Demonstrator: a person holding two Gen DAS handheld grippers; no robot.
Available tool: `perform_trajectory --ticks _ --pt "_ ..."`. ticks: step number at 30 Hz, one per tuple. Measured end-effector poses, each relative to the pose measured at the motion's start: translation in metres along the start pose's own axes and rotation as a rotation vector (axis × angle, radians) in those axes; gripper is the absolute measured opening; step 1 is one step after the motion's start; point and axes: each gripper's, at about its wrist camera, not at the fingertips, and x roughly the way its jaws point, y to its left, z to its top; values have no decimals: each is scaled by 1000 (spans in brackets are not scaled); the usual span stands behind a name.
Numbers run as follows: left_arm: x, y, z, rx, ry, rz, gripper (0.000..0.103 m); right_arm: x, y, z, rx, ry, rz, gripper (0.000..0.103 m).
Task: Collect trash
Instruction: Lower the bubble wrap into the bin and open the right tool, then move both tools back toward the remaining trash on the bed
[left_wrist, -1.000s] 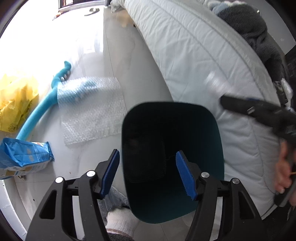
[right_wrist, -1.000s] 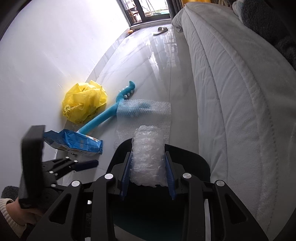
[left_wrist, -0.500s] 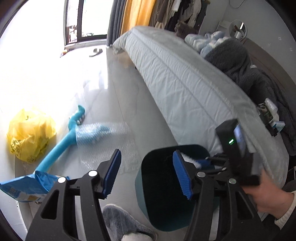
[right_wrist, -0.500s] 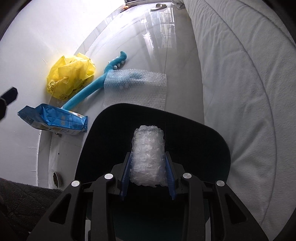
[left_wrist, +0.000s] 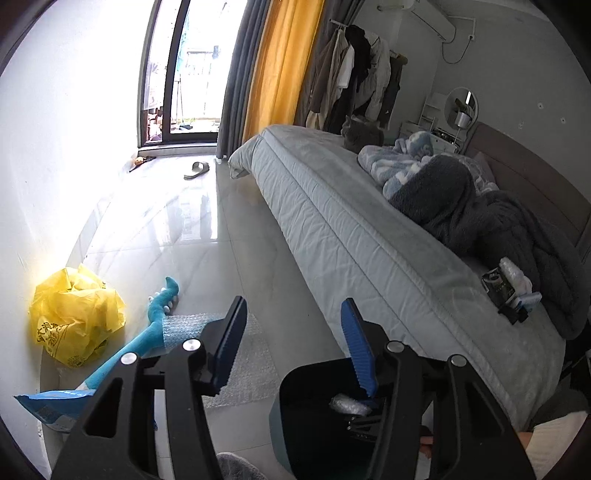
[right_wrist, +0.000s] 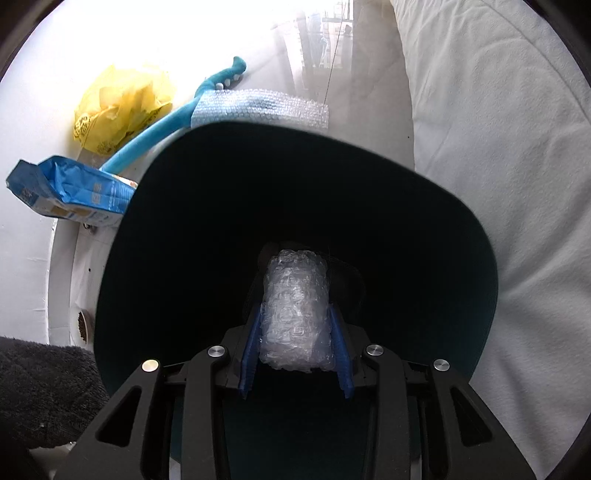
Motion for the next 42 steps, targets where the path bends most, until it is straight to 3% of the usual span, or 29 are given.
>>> perform_trajectory --ticks 3,5,7,11,22,28,34,42 --pt "-6 0 4 -3 -23 -2 55 2 1 -4 -7 7 -9 37" --pt "-8 -2 5 -9 -29 -6 55 3 3 -8 -33 9 -34 44" --pt "-9 -4 8 -18 -32 -11 55 3 5 -12 -43 17 -48 59" --pt "-13 -19 19 -9 -61 -19 55 -12 8 -15 -57 -6 -25 64" --pt "-14 -68 39 15 -109 -69 59 -105 3 -24 -63 -222 110 68" --pt "-14 -91 47 28 -133 -99 68 -156 -17 -39 -66 -343 151 70" --pt "-9 -116 49 37 -140 -133 81 -194 -41 -53 -55 -447 106 72" --pt "8 -149 44 62 -123 -163 84 -233 -94 -83 26 -561 51 73"
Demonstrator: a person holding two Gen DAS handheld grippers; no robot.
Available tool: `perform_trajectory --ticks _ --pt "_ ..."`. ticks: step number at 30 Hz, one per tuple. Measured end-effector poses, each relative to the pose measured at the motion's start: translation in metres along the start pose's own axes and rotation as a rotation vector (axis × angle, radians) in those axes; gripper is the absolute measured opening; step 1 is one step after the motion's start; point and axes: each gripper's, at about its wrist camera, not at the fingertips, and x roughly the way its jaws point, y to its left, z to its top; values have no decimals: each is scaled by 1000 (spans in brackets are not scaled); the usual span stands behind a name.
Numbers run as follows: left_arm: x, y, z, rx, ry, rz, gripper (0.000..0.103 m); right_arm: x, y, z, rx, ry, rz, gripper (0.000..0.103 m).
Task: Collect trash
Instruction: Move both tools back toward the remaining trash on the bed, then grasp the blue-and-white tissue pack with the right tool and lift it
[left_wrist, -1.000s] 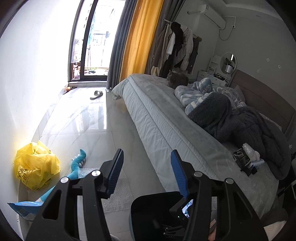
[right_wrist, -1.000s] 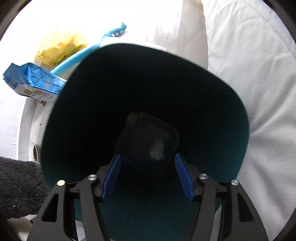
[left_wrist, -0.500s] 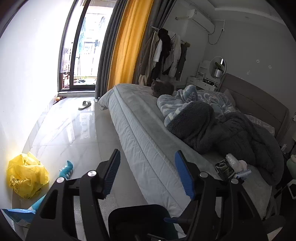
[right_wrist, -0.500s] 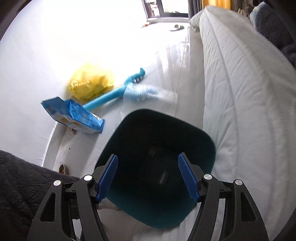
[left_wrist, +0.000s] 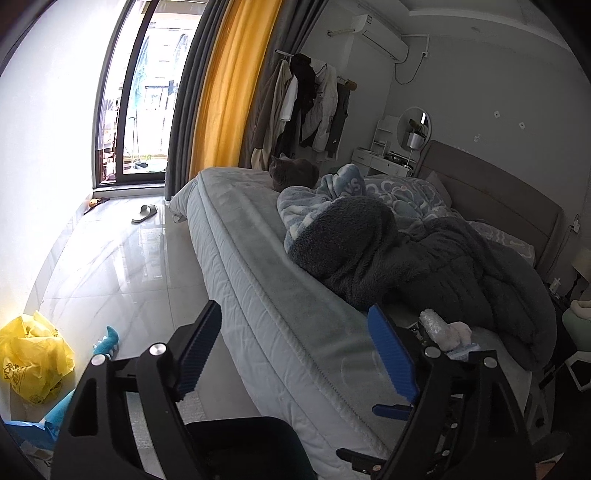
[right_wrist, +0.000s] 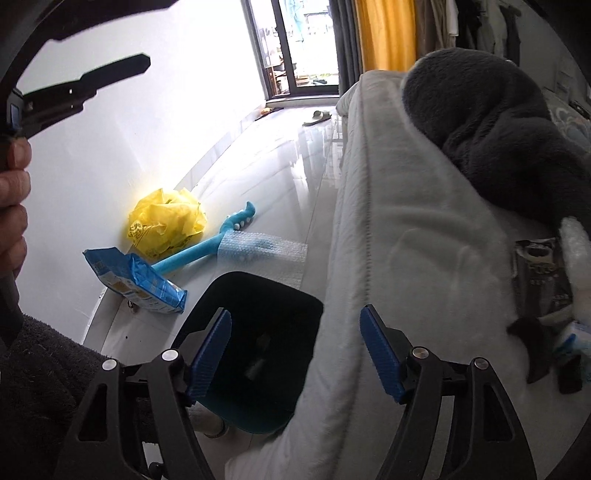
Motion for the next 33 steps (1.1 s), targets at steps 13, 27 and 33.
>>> perform_trajectory --ticks 13,27,33 --pt "32 -52 -17 71 53 -64 87 -39 -75 -26 148 -75 -101 74" --pt "69 -93 -37 83 116 -158 87 -55 -136 -51 266 -109 -127 74" --pt "83 -107 -49 110 156 -172 87 -61 -140 -50 254 -139 -114 74"
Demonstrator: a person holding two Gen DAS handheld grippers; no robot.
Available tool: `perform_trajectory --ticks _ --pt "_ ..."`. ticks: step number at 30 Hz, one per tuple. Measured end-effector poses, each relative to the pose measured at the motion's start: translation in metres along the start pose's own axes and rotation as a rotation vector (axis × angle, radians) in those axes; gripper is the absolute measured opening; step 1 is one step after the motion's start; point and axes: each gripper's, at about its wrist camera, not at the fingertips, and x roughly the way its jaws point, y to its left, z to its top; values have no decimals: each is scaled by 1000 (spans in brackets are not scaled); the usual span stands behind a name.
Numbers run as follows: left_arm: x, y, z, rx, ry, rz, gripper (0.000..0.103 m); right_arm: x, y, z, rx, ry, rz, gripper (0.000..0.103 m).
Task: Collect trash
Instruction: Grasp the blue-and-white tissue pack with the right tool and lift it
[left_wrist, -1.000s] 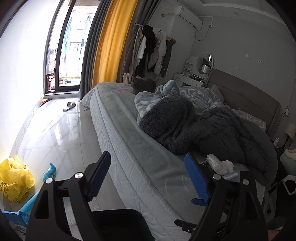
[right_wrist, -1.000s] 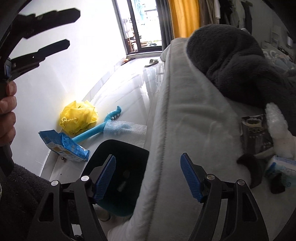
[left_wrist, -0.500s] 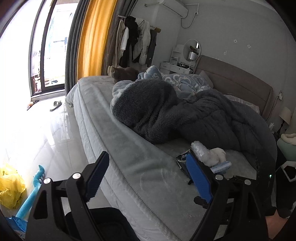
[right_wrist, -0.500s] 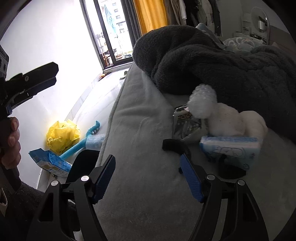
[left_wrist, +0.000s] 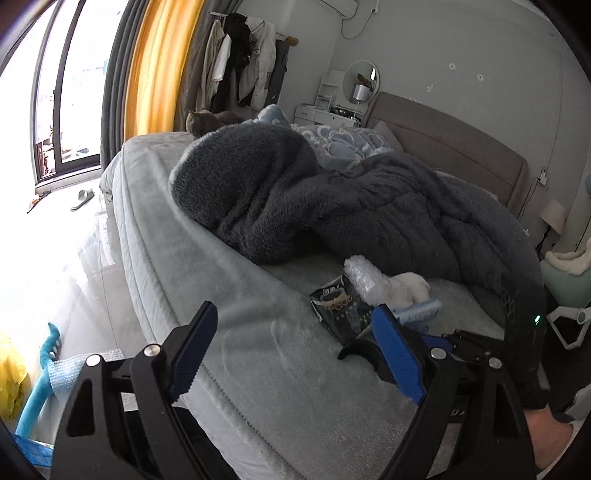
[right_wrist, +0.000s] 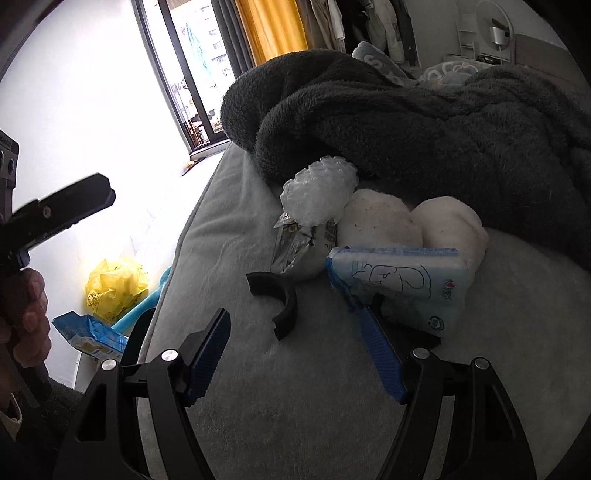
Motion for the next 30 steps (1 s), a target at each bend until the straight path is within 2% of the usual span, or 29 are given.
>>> perform_trajectory --ticks 6,9,11,17,20,22,30 --pt "8 -1 -4 2 9 -11 88 -3 -17 1 80 -22 88 74" --pt "10 1 -5 -8 6 -21 90 -4 -25 4 145 -18 197 74" --pt "12 2 -7 -14 8 -25 90 -5 -27 4 164 -15 229 74" --pt "20 4 -9 -34 24 -26 90 -12 -40 5 193 -32 190 77" --pt "24 2 -10 -36 32 -28 90 -13 -38 4 153 -19 150 72" --pt "27 1 -12 -35 38 -26 90 -13 -33 4 115 -11 116 65" --pt "39 -12 -17 1 63 -35 90 -19 -44 4 110 -28 97 58"
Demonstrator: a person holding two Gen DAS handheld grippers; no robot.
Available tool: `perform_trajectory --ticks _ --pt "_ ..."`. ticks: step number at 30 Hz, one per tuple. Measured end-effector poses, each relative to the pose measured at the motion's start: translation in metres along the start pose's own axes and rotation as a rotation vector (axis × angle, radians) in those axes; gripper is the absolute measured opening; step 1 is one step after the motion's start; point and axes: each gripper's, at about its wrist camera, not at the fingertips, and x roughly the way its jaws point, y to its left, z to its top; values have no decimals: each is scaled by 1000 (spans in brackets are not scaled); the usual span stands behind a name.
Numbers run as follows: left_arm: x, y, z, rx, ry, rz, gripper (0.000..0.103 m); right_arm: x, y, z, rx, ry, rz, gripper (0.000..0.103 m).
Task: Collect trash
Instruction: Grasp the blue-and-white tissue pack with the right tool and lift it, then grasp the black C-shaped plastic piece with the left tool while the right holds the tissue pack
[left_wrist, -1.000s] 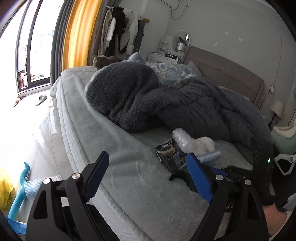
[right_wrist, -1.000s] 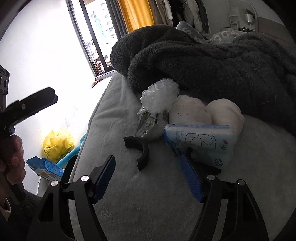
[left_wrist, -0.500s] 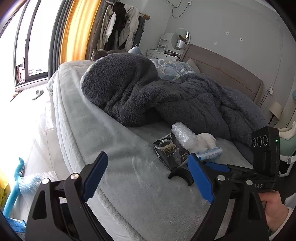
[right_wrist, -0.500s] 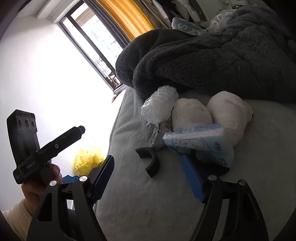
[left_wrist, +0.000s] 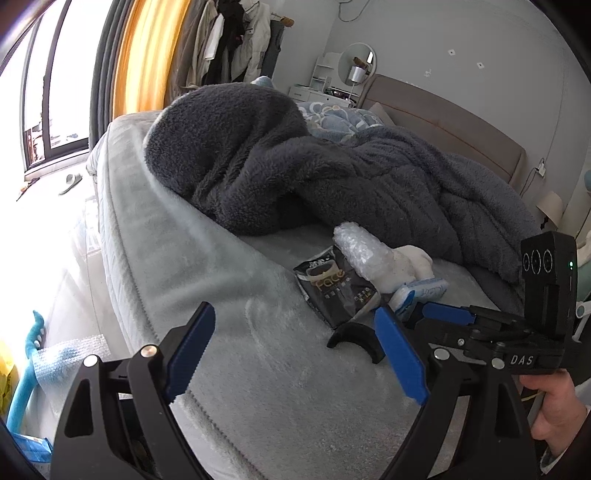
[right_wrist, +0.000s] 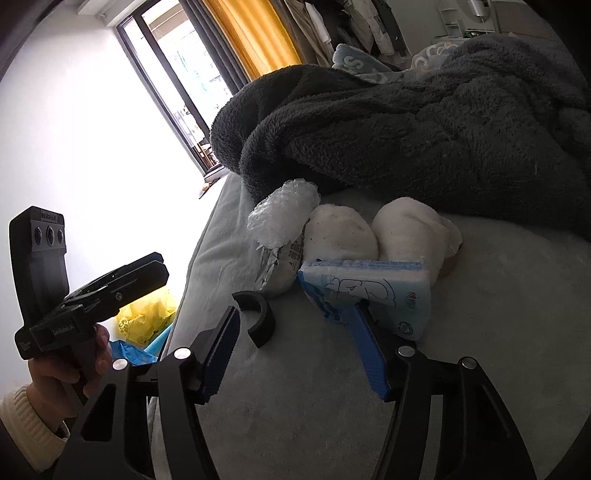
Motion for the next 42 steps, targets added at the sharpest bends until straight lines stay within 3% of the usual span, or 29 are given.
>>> perform_trajectory --ticks 8,14,18,27,35,42 --pt "14 -16 -3 33 27 -27 91 -9 -11 -2 3 -19 -20 54" --pt "34 -27 -10 76 69 -17 92 -23 -25 -3 16 -50 -103 54" --pt "42 -33 -14 90 80 -26 93 -27 -42 -6 57 -50 -121 66" --pt "58 -41 -24 116 120 -24 93 -20 -50 -11 -5 -8 -109 80" --pt "64 -41 -25 100 122 -17 93 -31 -64 -12 9 -25 -115 80" --pt "78 -54 -29 146 141 -2 92 -25 -57 -12 -55 -32 -123 86"
